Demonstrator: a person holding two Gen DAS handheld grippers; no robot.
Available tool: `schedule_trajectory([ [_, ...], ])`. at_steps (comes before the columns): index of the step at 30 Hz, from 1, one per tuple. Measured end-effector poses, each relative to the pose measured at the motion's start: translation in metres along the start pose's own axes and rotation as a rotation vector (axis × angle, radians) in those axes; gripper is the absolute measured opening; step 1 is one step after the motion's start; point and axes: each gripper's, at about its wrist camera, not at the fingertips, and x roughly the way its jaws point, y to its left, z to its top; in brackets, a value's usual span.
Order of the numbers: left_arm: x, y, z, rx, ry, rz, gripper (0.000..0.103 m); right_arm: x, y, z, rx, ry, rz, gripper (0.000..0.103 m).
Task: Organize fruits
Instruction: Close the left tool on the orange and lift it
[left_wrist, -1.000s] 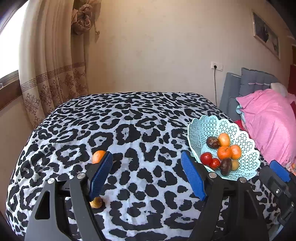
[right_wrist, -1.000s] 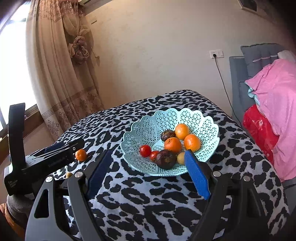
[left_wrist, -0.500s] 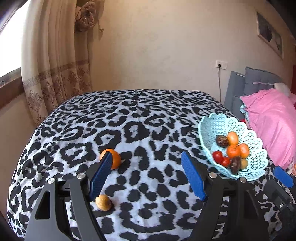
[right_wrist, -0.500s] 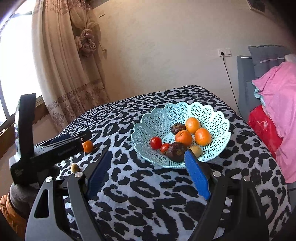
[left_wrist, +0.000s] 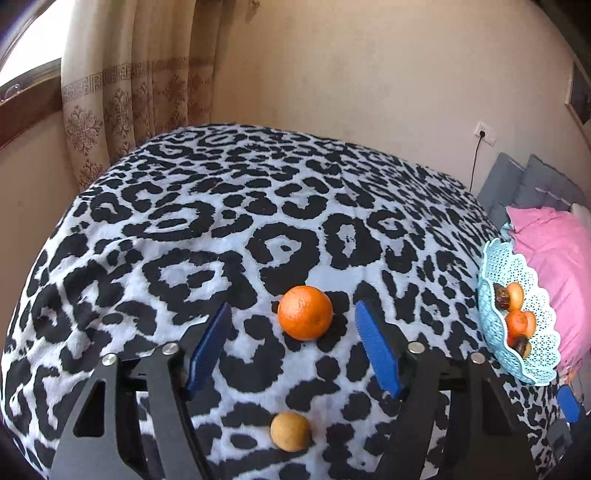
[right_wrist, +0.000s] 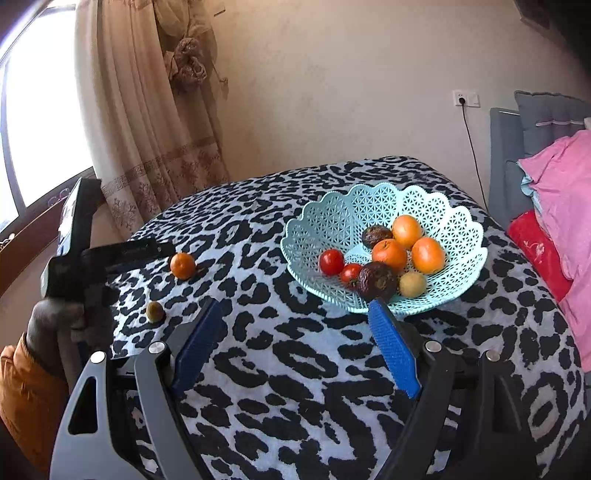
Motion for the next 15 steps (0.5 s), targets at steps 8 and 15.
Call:
schedule_trajectory([
  [8,0.034,-0.001,0.008,-0.018,0.109,-0.049,0.060,0.006,-0.003,-0.003,0.002,0.019,0.000,0.083],
  [15,0.052,-0.002,0.008,-0.015,0.139,-0.066,0.040,0.012,0.000,-0.006,-0.013,0.039,0.000,0.083],
])
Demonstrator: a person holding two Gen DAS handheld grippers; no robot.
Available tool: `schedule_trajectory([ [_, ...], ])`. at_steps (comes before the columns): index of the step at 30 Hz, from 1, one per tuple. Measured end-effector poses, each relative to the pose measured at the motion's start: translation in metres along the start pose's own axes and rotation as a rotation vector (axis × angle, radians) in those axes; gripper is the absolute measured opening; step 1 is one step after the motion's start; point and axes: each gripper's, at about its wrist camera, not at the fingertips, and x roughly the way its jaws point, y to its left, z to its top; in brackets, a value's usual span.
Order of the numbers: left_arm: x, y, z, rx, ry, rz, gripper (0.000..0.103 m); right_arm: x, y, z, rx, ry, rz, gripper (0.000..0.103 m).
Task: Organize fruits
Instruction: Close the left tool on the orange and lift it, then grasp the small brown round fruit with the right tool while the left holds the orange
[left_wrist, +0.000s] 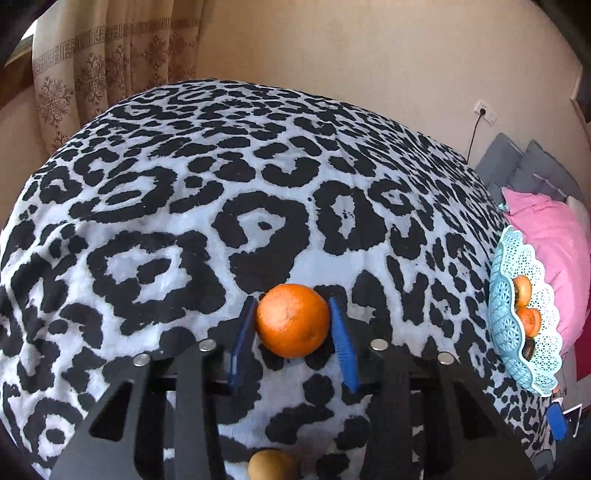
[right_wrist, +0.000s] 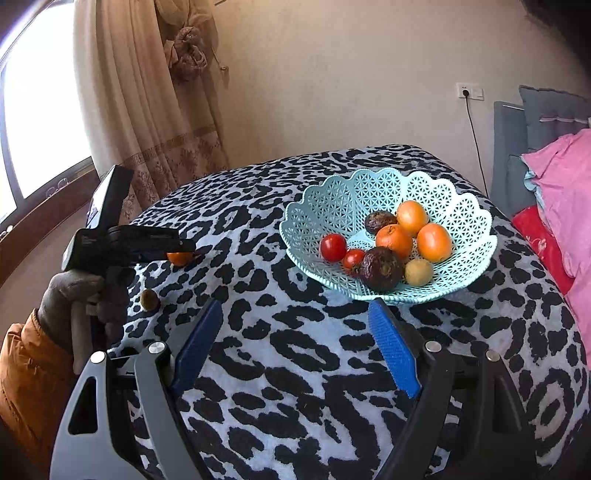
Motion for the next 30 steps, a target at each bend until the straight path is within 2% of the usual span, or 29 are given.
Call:
schedule_trajectory([
  [4,-0.005,0.007,-0.003,-0.026,-0.031,-0.041,0.039,0.004,0.005,-0.002,-0.018,0.013,0.003,0.083],
  [8,-0.019,0.012,-0.003,-0.034,-0.079,-0.029,0.039,0.009,0.014,-0.002,-0.044,0.043,0.040,0.083],
  [17,-0.066,0.024,0.000,-0.013,-0.243,0.049,0.039,0.054,0.072,0.012,-0.143,0.190,0.226,0.082],
  [19,-0.072,0.028,0.000,-0.016,-0.264,0.058,0.039,0.065,0.088,0.016,-0.175,0.207,0.249,0.076],
  [23,-0.079,0.041,0.002,-0.055,-0.274,0.049,0.039,0.095,0.124,0.021,-0.245,0.269,0.306,0.056],
  [26,-0.081,0.050,0.003,-0.083,-0.278,0.055,0.039,0.114,0.141,0.020,-0.260,0.318,0.343,0.048],
  [30,-0.082,0.056,0.003,-0.107,-0.276,0.059,0.039,0.129,0.159,0.017,-0.290,0.340,0.354,0.038],
])
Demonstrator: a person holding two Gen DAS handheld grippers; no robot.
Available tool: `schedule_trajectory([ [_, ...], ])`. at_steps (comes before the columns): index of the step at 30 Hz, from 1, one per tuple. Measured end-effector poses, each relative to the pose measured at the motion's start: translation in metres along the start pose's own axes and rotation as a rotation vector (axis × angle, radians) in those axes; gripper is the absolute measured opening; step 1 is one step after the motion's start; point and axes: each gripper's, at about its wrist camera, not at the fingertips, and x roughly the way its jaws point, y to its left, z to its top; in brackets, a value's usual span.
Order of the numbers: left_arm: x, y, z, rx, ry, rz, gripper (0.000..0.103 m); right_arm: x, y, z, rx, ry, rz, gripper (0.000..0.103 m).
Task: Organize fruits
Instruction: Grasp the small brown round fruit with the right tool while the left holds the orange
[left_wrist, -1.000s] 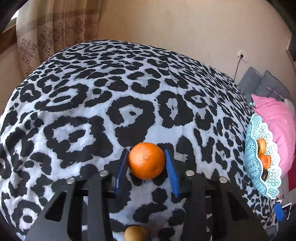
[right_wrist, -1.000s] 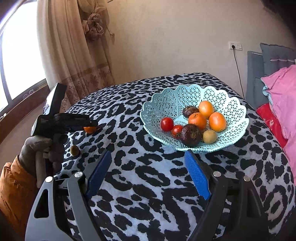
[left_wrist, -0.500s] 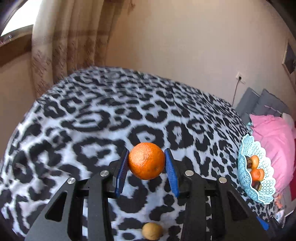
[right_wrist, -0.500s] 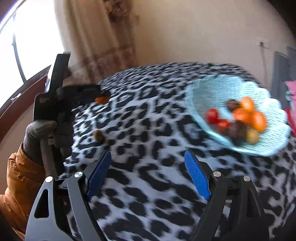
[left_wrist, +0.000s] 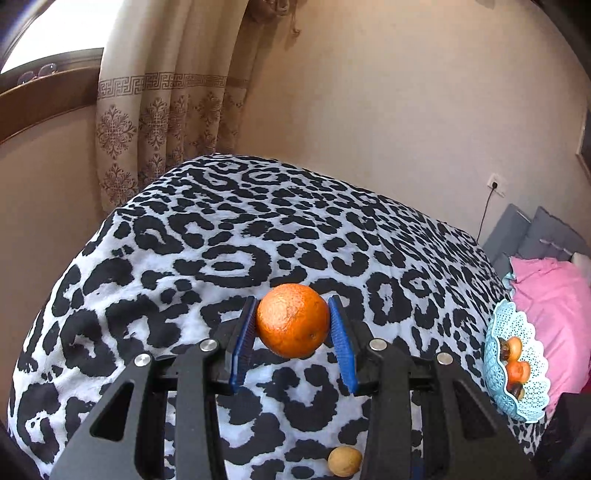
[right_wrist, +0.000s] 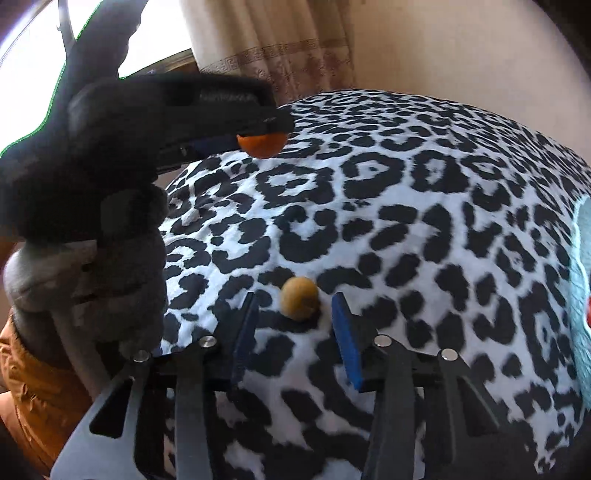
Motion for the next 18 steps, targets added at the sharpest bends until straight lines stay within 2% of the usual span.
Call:
schedule_trajectory([
  [11,-0.001,-0.001,-0.001,0.002,-0.003,-0.003,0.039,0.015,0.001,0.002,-0.013,0.018,-0.039,0.025],
  [18,-0.001,-0.002,-0.001,0.001,-0.004,-0.003,0.039,0.011,0.002,0.000,-0.007,-0.004,-0.045,0.025],
])
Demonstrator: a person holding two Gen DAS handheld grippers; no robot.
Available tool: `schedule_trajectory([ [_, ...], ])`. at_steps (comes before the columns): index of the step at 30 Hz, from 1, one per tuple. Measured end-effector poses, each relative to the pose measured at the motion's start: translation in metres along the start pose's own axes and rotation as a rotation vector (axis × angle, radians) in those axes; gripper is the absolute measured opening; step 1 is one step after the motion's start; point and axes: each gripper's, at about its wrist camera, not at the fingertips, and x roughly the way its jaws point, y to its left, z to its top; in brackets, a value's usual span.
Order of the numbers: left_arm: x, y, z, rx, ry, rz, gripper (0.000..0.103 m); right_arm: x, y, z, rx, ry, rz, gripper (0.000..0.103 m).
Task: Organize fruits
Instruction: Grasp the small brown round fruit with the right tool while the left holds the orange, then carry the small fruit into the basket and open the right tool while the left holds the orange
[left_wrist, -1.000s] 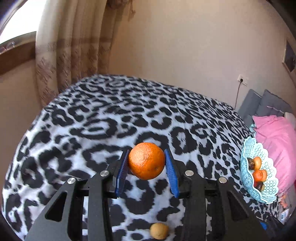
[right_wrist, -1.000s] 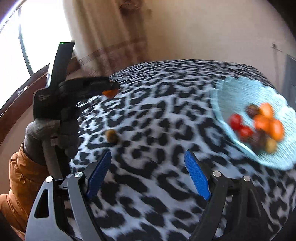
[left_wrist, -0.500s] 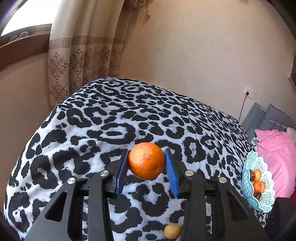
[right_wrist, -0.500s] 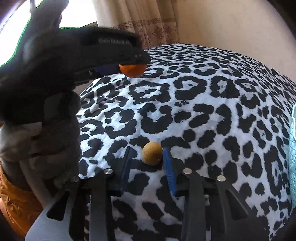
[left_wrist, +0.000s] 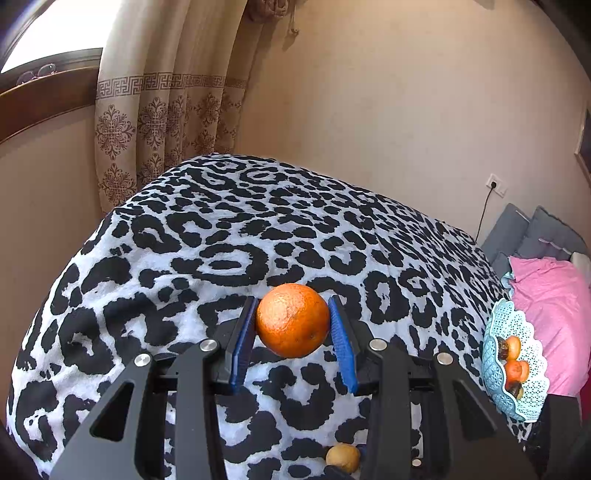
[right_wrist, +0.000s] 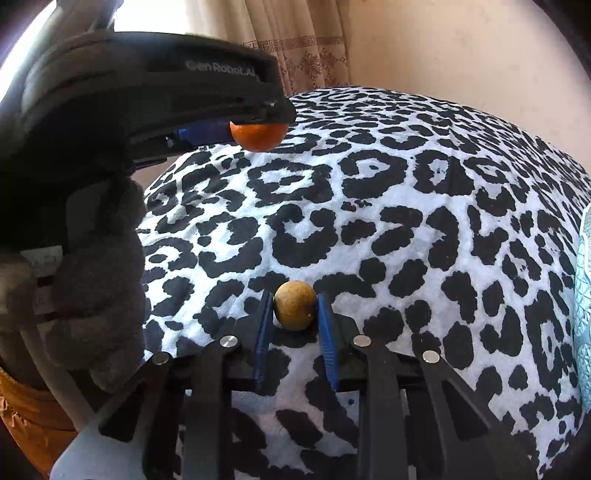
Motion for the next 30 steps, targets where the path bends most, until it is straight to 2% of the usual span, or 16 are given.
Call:
schedule_trajectory([
  [12,-0.002,-0.003,-0.003,-0.005,-0.008,0.000,0.039,-0.044,-0.011,-0.002,0.066,-0.100,-0.028,0.025],
  [30,-0.011,-0.024,-0.006,0.040,-0.021,-0.040,0.039,-0.132,-0.078,-0.015,0.260,-0.277,-0.161,0.025],
])
